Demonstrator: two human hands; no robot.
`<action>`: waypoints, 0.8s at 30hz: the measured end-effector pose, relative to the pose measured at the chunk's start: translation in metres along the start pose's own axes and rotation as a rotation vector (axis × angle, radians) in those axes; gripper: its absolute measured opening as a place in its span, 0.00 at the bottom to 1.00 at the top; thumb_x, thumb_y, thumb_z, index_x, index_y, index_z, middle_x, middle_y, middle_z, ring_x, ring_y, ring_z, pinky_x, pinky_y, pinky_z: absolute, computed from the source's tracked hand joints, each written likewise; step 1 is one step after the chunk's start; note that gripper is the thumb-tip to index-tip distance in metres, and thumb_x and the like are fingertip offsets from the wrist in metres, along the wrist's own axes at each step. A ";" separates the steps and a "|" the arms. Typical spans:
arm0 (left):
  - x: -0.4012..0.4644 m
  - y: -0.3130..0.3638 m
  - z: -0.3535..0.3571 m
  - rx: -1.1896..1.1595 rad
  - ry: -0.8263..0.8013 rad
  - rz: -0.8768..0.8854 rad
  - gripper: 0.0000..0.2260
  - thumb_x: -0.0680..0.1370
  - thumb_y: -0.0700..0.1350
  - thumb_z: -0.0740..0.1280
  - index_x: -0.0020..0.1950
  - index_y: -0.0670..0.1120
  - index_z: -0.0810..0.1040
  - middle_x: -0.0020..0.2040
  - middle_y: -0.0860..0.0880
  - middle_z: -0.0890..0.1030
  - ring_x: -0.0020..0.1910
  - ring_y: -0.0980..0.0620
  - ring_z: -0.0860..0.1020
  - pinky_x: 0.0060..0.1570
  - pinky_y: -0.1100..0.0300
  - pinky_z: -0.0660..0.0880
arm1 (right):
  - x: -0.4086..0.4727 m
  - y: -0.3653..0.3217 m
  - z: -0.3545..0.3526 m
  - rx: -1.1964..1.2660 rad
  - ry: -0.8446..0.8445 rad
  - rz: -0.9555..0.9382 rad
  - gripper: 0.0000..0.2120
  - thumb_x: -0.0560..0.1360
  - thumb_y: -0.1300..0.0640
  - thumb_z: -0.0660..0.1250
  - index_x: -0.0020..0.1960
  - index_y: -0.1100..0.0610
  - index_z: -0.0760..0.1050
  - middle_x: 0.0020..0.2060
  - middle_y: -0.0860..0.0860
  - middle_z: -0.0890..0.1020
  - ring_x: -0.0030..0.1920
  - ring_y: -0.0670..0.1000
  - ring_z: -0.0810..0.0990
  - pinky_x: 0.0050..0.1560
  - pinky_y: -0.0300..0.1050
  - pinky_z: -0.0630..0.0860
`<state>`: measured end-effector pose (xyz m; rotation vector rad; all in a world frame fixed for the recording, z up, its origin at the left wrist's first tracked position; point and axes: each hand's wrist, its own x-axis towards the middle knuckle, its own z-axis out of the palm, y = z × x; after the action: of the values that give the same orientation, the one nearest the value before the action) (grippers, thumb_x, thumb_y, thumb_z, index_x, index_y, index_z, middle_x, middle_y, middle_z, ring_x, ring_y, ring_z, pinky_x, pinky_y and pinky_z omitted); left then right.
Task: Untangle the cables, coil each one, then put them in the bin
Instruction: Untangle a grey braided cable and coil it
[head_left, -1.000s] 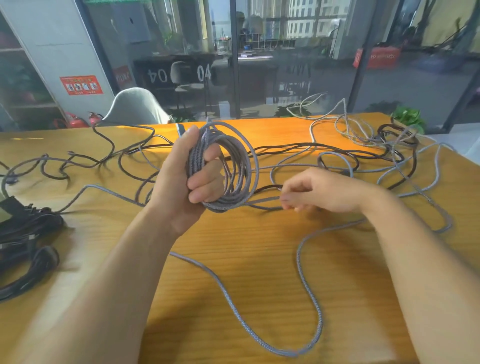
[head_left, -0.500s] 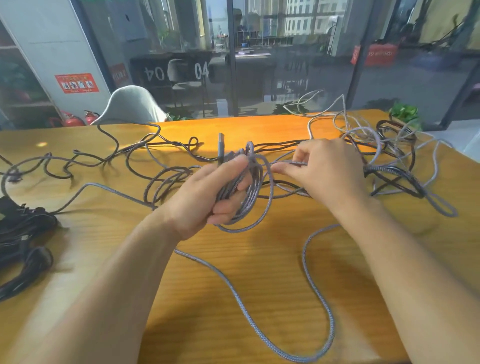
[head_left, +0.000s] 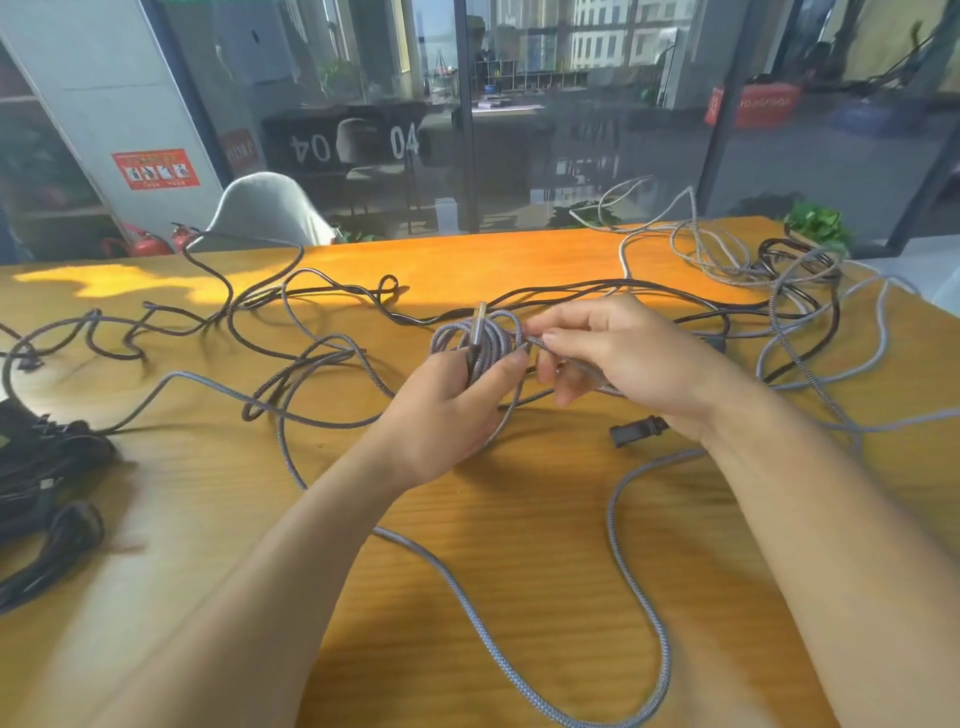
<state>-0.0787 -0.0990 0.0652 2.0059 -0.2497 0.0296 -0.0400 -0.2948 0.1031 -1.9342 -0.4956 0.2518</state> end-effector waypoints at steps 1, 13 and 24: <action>0.000 -0.001 0.001 0.013 0.015 0.010 0.23 0.86 0.55 0.61 0.38 0.40 0.67 0.28 0.44 0.66 0.27 0.47 0.63 0.29 0.51 0.62 | 0.000 0.000 -0.001 -0.018 0.005 0.000 0.11 0.86 0.60 0.61 0.63 0.57 0.79 0.39 0.49 0.85 0.35 0.49 0.82 0.50 0.50 0.83; 0.002 0.004 0.006 -0.265 0.238 -0.040 0.26 0.86 0.55 0.60 0.42 0.33 0.70 0.33 0.33 0.58 0.34 0.37 0.55 0.34 0.45 0.55 | 0.003 0.008 0.028 -0.130 0.188 -0.266 0.03 0.86 0.58 0.61 0.54 0.52 0.67 0.36 0.49 0.85 0.30 0.50 0.80 0.40 0.48 0.76; 0.000 0.009 -0.004 -0.308 0.256 -0.022 0.30 0.87 0.57 0.58 0.42 0.30 0.65 0.33 0.32 0.57 0.35 0.37 0.55 0.33 0.48 0.54 | 0.005 0.014 0.049 -0.210 0.269 -0.359 0.12 0.88 0.51 0.56 0.53 0.53 0.77 0.31 0.49 0.72 0.31 0.48 0.68 0.36 0.52 0.67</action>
<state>-0.0804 -0.0992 0.0744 1.6775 -0.0627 0.2198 -0.0516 -0.2568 0.0711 -1.9994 -0.6967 -0.2978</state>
